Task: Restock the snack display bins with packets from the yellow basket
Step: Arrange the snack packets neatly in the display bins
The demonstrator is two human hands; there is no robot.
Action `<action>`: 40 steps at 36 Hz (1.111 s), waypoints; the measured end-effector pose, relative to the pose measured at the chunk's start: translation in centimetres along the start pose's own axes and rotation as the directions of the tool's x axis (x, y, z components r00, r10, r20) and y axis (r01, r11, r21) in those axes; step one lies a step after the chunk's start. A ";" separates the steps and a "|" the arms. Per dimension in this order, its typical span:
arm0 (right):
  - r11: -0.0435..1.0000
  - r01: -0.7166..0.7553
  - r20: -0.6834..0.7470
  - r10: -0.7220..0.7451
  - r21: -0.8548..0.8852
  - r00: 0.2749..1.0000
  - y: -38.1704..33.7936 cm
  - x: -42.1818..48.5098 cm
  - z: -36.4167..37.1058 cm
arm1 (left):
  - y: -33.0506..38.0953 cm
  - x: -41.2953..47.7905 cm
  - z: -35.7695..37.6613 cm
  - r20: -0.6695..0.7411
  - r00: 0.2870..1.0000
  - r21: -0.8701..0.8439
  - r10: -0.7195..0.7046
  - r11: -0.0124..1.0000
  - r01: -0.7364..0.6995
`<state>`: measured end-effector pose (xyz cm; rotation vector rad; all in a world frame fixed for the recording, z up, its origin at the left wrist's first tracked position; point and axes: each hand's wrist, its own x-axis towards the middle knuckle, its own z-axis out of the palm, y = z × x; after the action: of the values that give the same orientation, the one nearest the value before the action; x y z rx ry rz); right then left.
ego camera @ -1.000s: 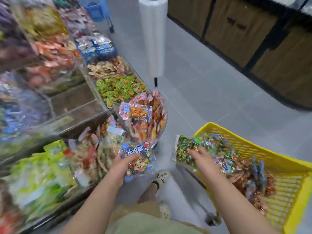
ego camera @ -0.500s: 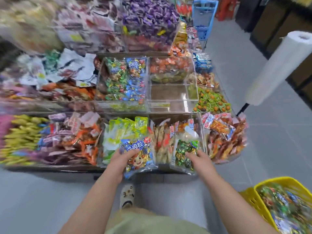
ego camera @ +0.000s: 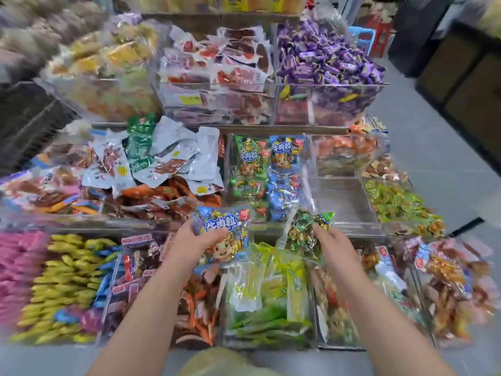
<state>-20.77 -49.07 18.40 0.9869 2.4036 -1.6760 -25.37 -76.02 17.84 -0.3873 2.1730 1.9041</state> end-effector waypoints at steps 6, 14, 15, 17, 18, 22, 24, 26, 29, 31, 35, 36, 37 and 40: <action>0.998 -0.026 -0.068 0.030 0.061 0.997 -3.9 3.6 3.1 | 3.9 5.2 -1.5 0.026 0.999 0.048 0.041 0.998 -0.043; 0.992 -0.128 -0.039 0.128 -0.008 0.991 -8.9 10.4 7.6 | 7.9 8.7 -2.1 0.036 0.999 -0.133 -0.036 0.990 0.040; 0.991 -0.136 -0.040 0.136 0.001 0.990 -9.5 11.2 8.2 | 8.3 9.0 -2.2 0.023 0.999 -0.158 -0.042 0.986 0.045; 0.987 -0.133 -0.001 0.133 0.089 0.991 -10.4 12.6 9.4 | 8.9 9.7 -2.6 0.000 0.999 -0.206 -0.044 0.978 0.043; 0.983 -0.131 0.032 0.128 0.132 0.991 -10.8 13.4 10.1 | 9.1 10.1 -2.8 0.000 0.999 -0.231 -0.039 0.972 0.038; 0.947 -0.195 0.116 0.170 0.256 0.979 -12.9 16.0 12.4 | 9.6 11.5 -3.2 -0.020 0.999 -0.245 -0.026 0.969 0.020; 0.937 -0.199 0.205 0.142 0.288 0.968 -13.6 16.9 13.0 | 9.5 12.2 -3.4 -0.013 0.999 -0.252 -0.035 0.967 0.031; 0.933 -0.197 0.268 0.116 0.300 0.956 -13.6 17.5 13.1 | 9.3 12.9 -3.6 0.009 1.000 -0.251 -0.021 0.968 0.023; 0.952 -0.131 0.313 0.040 0.277 0.949 -11.8 18.5 12.8 | 8.9 13.3 -3.7 0.012 1.000 -0.281 -0.015 0.960 0.018; 0.984 -0.039 0.268 -0.009 0.172 0.963 -10.4 18.8 12.5 | 8.7 13.3 -3.6 0.019 1.000 -0.299 -0.025 0.954 0.029; 0.973 0.149 0.232 -0.106 -0.176 0.967 -8.2 19.4 12.1 | 8.0 13.4 -3.4 0.028 0.998 -0.270 -0.050 0.961 0.056; 0.955 0.175 0.240 -0.116 -0.238 0.964 -7.9 19.5 12.1 | 7.8 13.4 -3.4 0.030 0.998 -0.270 -0.055 0.961 0.061; 0.942 0.196 0.246 -0.128 -0.272 0.961 -7.6 19.5 12.2 | 7.6 13.4 -3.3 0.036 0.998 -0.278 -0.058 0.958 0.066; 0.942 0.239 0.236 -0.183 -0.236 0.954 -7.2 19.4 12.4 | 7.3 13.4 -3.3 0.039 0.996 -0.275 -0.078 0.958 0.086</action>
<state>-43.81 -52.12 11.82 0.5006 2.5704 -1.3819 -40.43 -79.06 20.56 -0.4881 1.8449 2.1568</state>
